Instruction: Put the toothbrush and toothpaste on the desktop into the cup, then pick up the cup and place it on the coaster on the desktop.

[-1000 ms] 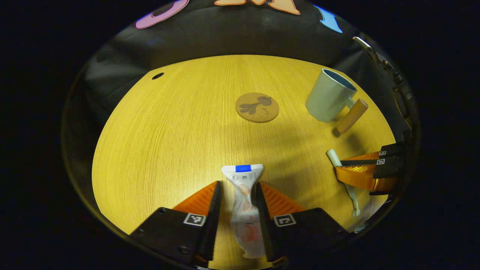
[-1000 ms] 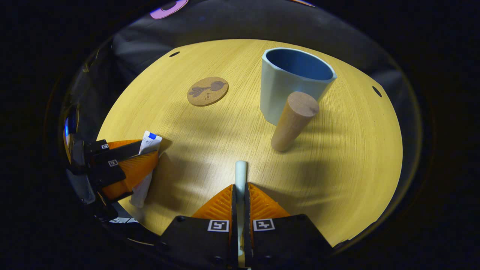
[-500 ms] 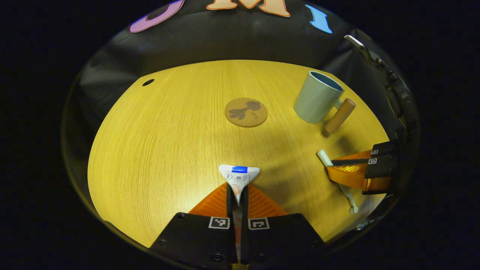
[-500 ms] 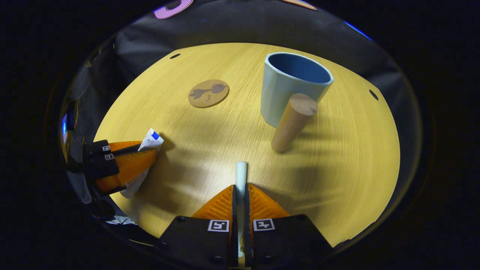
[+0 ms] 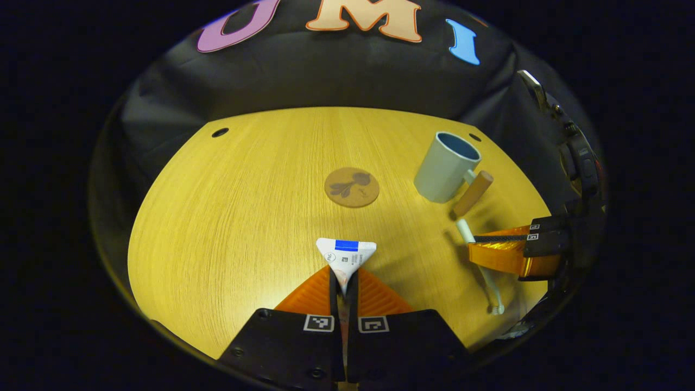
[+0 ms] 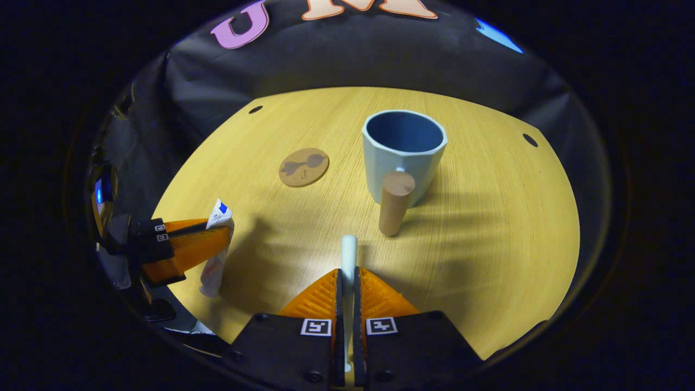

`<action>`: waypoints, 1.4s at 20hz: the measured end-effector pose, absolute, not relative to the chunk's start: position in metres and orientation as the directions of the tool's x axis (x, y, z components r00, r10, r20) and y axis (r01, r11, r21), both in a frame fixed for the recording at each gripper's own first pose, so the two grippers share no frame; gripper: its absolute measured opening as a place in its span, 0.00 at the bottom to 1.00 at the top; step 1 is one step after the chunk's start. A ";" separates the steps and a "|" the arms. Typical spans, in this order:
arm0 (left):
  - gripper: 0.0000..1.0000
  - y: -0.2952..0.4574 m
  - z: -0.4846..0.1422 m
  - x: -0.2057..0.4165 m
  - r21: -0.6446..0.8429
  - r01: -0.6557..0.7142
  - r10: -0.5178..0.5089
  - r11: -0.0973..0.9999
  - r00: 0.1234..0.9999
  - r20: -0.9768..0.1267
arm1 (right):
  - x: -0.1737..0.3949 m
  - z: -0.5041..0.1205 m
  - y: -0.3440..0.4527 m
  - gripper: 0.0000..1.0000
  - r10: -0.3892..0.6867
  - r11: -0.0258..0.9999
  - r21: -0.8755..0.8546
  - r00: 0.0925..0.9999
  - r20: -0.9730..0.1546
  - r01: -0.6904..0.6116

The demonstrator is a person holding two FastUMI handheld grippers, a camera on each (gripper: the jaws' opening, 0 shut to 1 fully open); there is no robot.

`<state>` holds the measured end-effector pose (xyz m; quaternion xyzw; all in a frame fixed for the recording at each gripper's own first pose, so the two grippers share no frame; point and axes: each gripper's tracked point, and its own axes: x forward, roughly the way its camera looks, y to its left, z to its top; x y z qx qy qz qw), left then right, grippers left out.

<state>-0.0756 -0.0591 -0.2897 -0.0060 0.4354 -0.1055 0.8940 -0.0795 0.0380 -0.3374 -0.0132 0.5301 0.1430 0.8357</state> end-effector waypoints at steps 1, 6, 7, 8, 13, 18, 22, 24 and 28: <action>0.02 -0.061 -0.281 -0.074 -0.112 0.183 -0.202 0.977 0.613 -0.763 | -0.079 -0.336 0.036 0.09 0.226 0.960 0.132 0.402 -0.887 -0.249; 0.01 -0.056 -0.239 -0.062 -0.123 0.196 -0.226 0.973 0.681 -0.696 | -0.072 -0.317 0.030 0.09 0.240 0.961 0.146 0.446 -0.863 -0.235; 0.01 -0.053 -0.231 -0.061 -0.112 0.200 -0.221 0.973 0.691 -0.688 | -0.069 -0.313 0.030 0.09 0.246 0.960 0.150 0.457 -0.855 -0.235; 0.01 -0.051 -0.223 -0.060 -0.106 0.205 -0.222 0.973 0.705 -0.673 | -0.065 -0.308 0.031 0.09 0.256 0.958 0.159 0.473 -0.843 -0.237; 0.01 -0.051 -0.188 -0.052 -0.089 0.227 -0.233 0.970 0.757 -0.611 | -0.032 -0.273 0.043 0.09 0.318 0.941 0.183 0.557 -0.767 -0.286; 0.01 -0.054 -0.164 -0.035 -0.097 0.229 -0.241 0.969 0.779 -0.579 | 0.015 -0.229 0.051 0.09 0.355 0.932 0.199 0.658 -0.665 -0.302; 0.01 -0.055 -0.154 -0.032 -0.096 0.223 -0.238 0.970 0.785 -0.572 | 0.051 -0.204 0.051 0.09 0.360 0.933 0.222 0.731 -0.580 -0.283; 0.01 -0.054 -0.151 -0.030 -0.094 0.215 -0.230 0.972 0.787 -0.572 | 0.070 -0.194 0.049 0.09 0.352 0.935 0.237 0.769 -0.534 -0.264; 0.01 -0.050 -0.147 -0.034 -0.102 0.183 -0.208 0.978 0.789 -0.578 | 0.106 -0.182 0.042 0.08 0.325 0.940 0.253 0.832 -0.449 -0.230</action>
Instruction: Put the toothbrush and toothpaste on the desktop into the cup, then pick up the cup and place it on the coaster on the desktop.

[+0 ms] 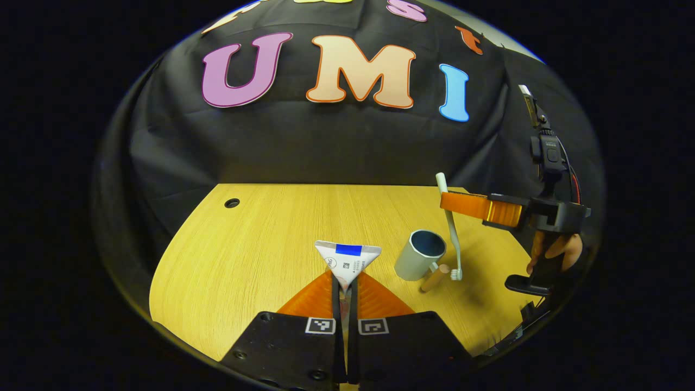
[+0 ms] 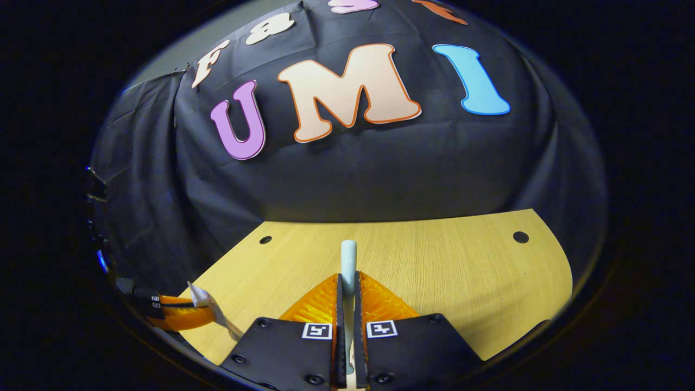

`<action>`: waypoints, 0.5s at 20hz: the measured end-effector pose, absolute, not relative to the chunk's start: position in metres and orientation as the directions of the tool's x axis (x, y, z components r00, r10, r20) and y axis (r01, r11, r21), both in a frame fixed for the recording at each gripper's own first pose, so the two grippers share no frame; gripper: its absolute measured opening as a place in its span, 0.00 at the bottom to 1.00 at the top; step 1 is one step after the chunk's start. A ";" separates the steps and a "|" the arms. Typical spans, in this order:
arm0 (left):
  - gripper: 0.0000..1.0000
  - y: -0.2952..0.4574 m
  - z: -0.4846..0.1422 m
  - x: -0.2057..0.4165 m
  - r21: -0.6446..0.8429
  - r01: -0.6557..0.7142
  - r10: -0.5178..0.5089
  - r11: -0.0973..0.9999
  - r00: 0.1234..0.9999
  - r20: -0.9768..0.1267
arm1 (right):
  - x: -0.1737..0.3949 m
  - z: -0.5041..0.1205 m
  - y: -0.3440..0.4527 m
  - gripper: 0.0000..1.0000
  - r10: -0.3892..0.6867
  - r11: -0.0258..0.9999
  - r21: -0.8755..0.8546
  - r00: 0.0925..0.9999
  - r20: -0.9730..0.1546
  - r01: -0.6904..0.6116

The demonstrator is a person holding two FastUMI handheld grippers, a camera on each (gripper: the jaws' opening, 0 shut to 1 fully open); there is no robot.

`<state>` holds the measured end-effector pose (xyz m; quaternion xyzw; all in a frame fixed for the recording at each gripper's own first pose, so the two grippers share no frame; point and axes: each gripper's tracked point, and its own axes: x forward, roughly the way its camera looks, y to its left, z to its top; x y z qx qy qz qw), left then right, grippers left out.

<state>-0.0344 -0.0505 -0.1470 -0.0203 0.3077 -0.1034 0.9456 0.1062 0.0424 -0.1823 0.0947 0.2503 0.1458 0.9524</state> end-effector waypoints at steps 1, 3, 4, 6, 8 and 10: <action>0.01 -0.049 -0.147 -0.034 -0.101 0.176 -0.202 0.979 0.791 -0.578 | 0.114 -0.179 0.042 0.08 0.322 0.939 0.261 0.844 -0.429 -0.226; 0.01 -0.046 -0.145 -0.039 -0.099 0.158 -0.187 0.982 0.791 -0.582 | 0.130 -0.178 0.037 0.08 0.308 0.940 0.268 0.866 -0.395 -0.212; 0.01 -0.044 -0.146 -0.041 -0.100 0.149 -0.180 0.984 0.792 -0.583 | 0.135 -0.180 0.034 0.09 0.295 0.944 0.259 0.873 -0.389 -0.204; 0.01 -0.043 -0.145 -0.042 -0.104 0.130 -0.167 0.986 0.795 -0.583 | 0.144 -0.183 0.032 0.08 0.262 0.955 0.233 0.892 -0.368 -0.185; 0.01 -0.040 -0.144 -0.044 -0.103 0.115 -0.154 0.988 0.798 -0.583 | 0.152 -0.185 0.032 0.09 0.247 0.960 0.220 0.902 -0.355 -0.176; 0.01 -0.040 -0.145 -0.045 -0.100 0.107 -0.146 0.989 0.797 -0.586 | 0.158 -0.181 0.028 0.08 0.227 0.966 0.192 0.921 -0.317 -0.172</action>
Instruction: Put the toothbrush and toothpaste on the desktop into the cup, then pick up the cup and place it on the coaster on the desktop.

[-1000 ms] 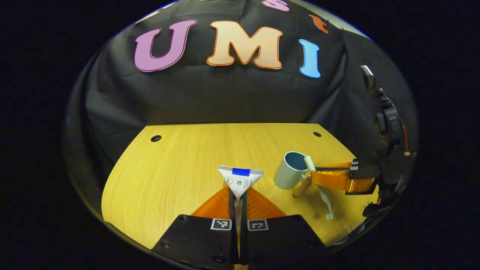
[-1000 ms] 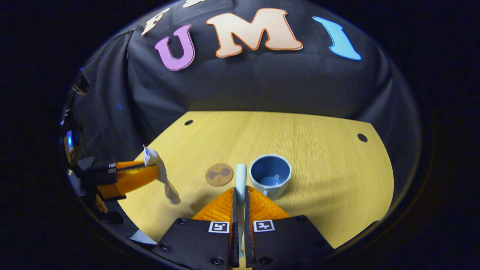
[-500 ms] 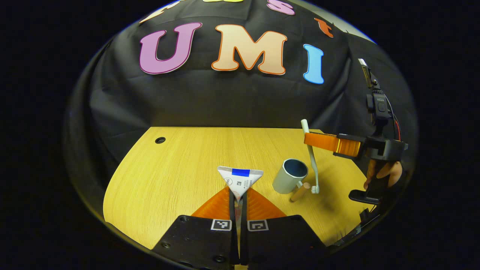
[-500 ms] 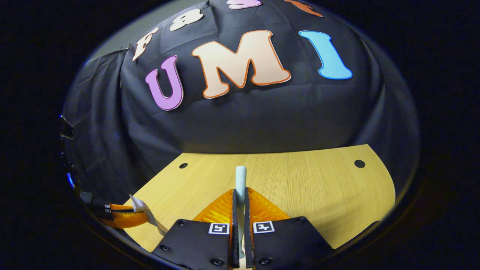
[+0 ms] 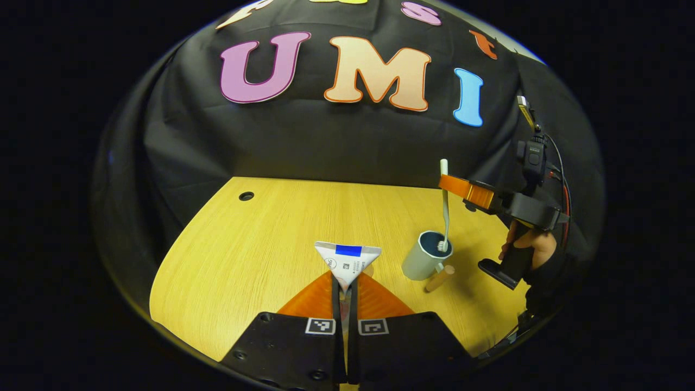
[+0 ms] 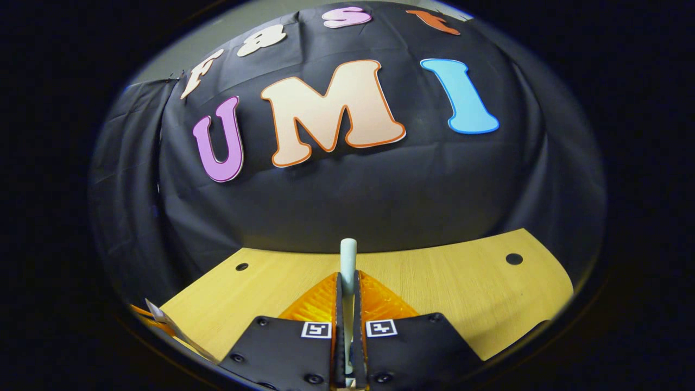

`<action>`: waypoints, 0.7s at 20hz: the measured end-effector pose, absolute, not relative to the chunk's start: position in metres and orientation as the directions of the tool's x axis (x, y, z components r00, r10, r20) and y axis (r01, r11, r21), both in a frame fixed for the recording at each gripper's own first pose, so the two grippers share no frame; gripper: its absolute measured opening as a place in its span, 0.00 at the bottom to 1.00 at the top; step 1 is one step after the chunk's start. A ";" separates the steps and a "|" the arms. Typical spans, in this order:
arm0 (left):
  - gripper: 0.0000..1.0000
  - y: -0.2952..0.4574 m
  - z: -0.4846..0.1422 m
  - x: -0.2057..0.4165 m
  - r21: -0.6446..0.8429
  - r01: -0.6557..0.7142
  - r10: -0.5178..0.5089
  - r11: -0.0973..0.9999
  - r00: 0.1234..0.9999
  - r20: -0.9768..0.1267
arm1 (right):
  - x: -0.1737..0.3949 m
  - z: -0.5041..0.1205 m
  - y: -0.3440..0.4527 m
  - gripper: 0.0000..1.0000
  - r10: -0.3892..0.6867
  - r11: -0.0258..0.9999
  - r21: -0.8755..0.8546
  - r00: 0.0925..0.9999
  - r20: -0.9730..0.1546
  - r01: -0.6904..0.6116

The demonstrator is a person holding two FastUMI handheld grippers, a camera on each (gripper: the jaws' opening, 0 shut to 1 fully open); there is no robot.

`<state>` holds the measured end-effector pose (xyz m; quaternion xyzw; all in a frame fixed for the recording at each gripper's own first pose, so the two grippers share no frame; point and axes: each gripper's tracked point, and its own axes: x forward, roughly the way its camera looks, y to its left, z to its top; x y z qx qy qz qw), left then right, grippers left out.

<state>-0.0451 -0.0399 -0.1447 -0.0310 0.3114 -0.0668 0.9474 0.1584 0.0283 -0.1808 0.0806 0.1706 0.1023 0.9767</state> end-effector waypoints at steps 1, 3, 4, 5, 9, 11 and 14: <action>0.01 -0.040 -0.144 -0.045 -0.100 0.106 -0.144 0.989 0.797 -0.586 | 0.158 -0.181 0.030 0.08 0.227 0.967 0.189 0.923 -0.310 -0.174; 0.00 -0.042 -0.141 -0.043 -0.099 0.109 -0.146 0.989 0.801 -0.581 | 0.155 -0.183 0.033 0.14 0.232 0.967 0.181 0.921 -0.314 -0.182; 0.02 -0.045 -0.140 -0.042 -0.098 0.113 -0.149 0.989 0.804 -0.576 | 0.152 -0.182 0.032 0.15 0.231 0.967 0.176 0.922 -0.311 -0.183; 0.01 -0.047 -0.139 -0.039 -0.097 0.119 -0.154 0.988 0.806 -0.572 | 0.147 -0.182 0.034 0.17 0.239 0.965 0.181 0.920 -0.310 -0.189; 0.01 -0.058 -0.133 -0.029 -0.106 0.145 -0.179 0.984 0.815 -0.551 | 0.133 -0.178 0.028 0.54 0.251 0.960 0.200 0.922 -0.296 -0.197; 0.01 -0.067 -0.129 -0.022 -0.118 0.165 -0.202 0.979 0.818 -0.538 | 0.125 -0.172 0.020 0.71 0.241 0.962 0.199 0.928 -0.283 -0.189; 0.01 -0.088 -0.121 -0.007 -0.138 0.205 -0.247 0.969 0.823 -0.511 | 0.114 -0.162 -0.002 0.94 0.203 0.972 0.167 0.943 -0.262 -0.163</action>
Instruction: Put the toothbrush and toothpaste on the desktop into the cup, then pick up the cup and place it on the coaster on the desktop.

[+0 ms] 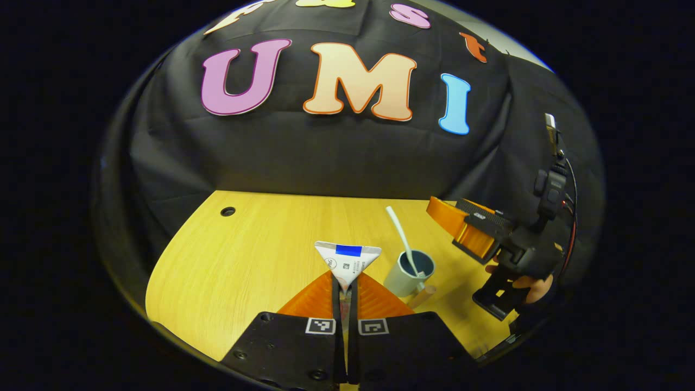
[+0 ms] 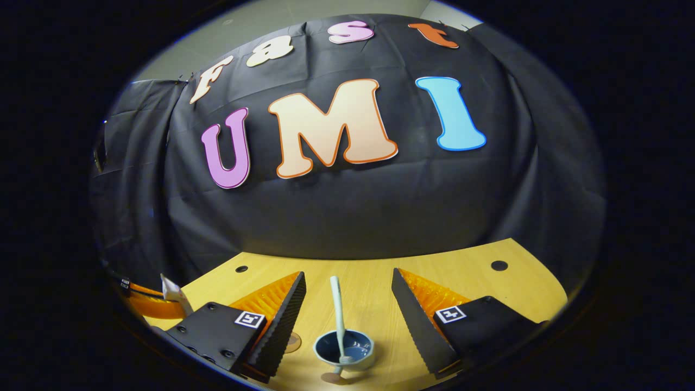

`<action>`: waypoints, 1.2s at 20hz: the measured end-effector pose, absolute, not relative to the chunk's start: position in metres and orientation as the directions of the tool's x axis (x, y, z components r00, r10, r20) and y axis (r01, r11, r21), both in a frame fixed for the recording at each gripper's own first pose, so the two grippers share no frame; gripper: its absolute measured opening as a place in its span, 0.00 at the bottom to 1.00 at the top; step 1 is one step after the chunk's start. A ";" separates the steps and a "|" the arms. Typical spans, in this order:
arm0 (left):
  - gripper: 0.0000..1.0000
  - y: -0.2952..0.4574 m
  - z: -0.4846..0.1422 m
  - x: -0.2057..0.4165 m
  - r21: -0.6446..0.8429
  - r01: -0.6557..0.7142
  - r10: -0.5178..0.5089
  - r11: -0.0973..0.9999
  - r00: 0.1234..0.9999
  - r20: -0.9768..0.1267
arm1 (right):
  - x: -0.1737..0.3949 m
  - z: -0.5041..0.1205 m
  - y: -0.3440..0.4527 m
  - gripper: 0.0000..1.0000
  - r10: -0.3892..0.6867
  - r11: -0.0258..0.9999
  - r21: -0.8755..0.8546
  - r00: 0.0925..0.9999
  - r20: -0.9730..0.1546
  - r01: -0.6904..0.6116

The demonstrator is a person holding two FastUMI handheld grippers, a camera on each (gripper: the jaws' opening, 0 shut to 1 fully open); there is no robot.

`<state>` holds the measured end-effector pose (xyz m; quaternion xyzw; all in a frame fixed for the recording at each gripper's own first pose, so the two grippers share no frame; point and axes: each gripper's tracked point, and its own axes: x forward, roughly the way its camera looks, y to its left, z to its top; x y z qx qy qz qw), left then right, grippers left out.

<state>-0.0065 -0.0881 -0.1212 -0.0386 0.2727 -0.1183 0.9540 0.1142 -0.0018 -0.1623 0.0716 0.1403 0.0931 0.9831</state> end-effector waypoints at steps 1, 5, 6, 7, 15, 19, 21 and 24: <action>0.01 -0.098 -0.117 0.000 -0.144 0.224 -0.266 0.964 0.825 -0.499 | 0.110 -0.160 -0.011 0.98 0.190 0.975 0.161 0.947 -0.259 -0.151; 0.01 -0.135 -0.105 0.022 -0.184 0.286 -0.339 0.940 0.826 -0.450 | 0.096 -0.159 -0.051 0.98 0.126 0.983 0.166 0.953 -0.274 -0.082; 0.01 -0.144 -0.102 0.027 -0.198 0.300 -0.358 0.933 0.825 -0.437 | 0.092 -0.159 -0.062 0.98 0.109 0.984 0.165 0.954 -0.279 -0.065; 0.01 -0.154 -0.099 0.032 -0.214 0.312 -0.375 0.926 0.823 -0.427 | 0.089 -0.159 -0.072 0.98 0.090 0.986 0.158 0.955 -0.281 -0.047; 0.01 -0.215 -0.110 0.055 -0.302 0.359 -0.461 0.883 0.787 -0.410 | 0.071 -0.164 -0.136 0.99 -0.008 0.992 0.120 0.953 -0.302 0.047; 0.01 -0.235 -0.122 0.059 -0.313 0.370 -0.478 0.875 0.766 -0.430 | 0.072 -0.169 -0.155 0.96 -0.031 0.990 0.123 0.948 -0.317 0.073; 0.01 -0.237 -0.130 0.063 -0.315 0.361 -0.472 0.878 0.759 -0.449 | 0.074 -0.170 -0.160 0.99 -0.036 0.988 0.128 0.947 -0.319 0.081; 0.01 -0.237 -0.143 0.067 -0.308 0.339 -0.453 0.889 0.755 -0.474 | 0.077 -0.172 -0.163 0.99 -0.034 0.989 0.125 0.945 -0.324 0.079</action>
